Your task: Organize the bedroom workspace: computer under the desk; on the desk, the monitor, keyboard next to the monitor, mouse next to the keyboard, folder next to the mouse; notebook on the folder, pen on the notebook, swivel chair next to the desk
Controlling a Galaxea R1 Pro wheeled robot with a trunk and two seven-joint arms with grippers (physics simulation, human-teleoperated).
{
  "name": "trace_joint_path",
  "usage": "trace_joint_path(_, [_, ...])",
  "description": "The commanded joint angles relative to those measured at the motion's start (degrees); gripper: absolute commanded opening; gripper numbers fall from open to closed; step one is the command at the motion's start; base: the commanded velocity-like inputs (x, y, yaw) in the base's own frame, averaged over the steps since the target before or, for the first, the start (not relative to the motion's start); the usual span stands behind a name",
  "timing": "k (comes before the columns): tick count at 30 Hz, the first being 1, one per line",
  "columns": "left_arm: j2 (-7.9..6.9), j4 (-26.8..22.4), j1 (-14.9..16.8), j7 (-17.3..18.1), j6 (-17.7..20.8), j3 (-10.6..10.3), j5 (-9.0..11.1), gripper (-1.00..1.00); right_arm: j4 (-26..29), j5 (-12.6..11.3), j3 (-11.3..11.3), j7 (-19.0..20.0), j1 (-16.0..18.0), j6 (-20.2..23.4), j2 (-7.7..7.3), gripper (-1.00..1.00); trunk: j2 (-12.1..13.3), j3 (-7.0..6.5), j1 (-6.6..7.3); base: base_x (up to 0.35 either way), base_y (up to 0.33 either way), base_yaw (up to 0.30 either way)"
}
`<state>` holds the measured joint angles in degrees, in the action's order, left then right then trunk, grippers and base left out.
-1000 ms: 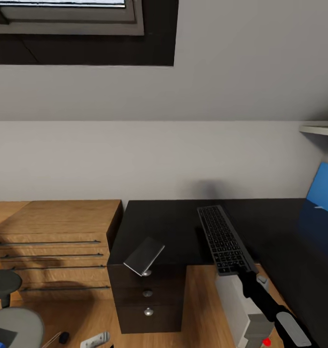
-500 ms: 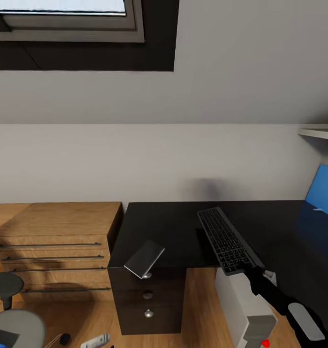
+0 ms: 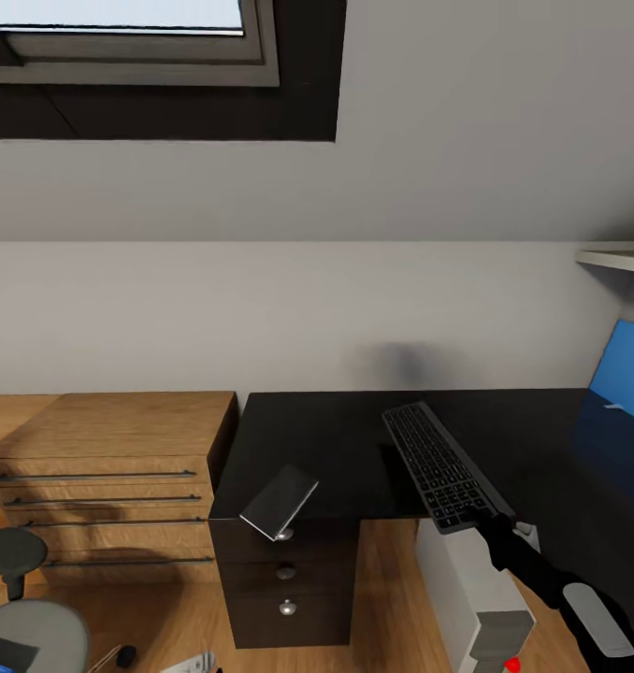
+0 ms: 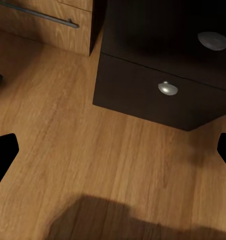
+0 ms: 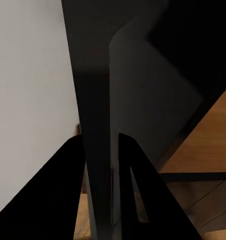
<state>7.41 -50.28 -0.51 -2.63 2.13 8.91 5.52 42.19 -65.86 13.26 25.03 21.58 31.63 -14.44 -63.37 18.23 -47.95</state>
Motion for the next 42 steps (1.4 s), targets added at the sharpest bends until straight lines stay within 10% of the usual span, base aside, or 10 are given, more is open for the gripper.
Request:
trace_joint_path(1, [0.04, -0.12, -0.02, -0.09, 0.11, 0.01, 0.59, 1.00, -0.06, -0.39, 0.17, 0.25, 0.04, 0.48, 0.03, -1.00, -0.04, 0.06, -0.01, 0.000, 0.000, 0.000])
trace_joint_path(42, [-0.03, 0.01, -0.02, -0.09, -0.29, -0.03, 0.63, 1.00, -1.15, -0.38, 0.26, 2.91, 0.04, 0.36, -0.02, -1.00, -0.04, 0.10, -0.01, -0.151, -0.061, -0.034])
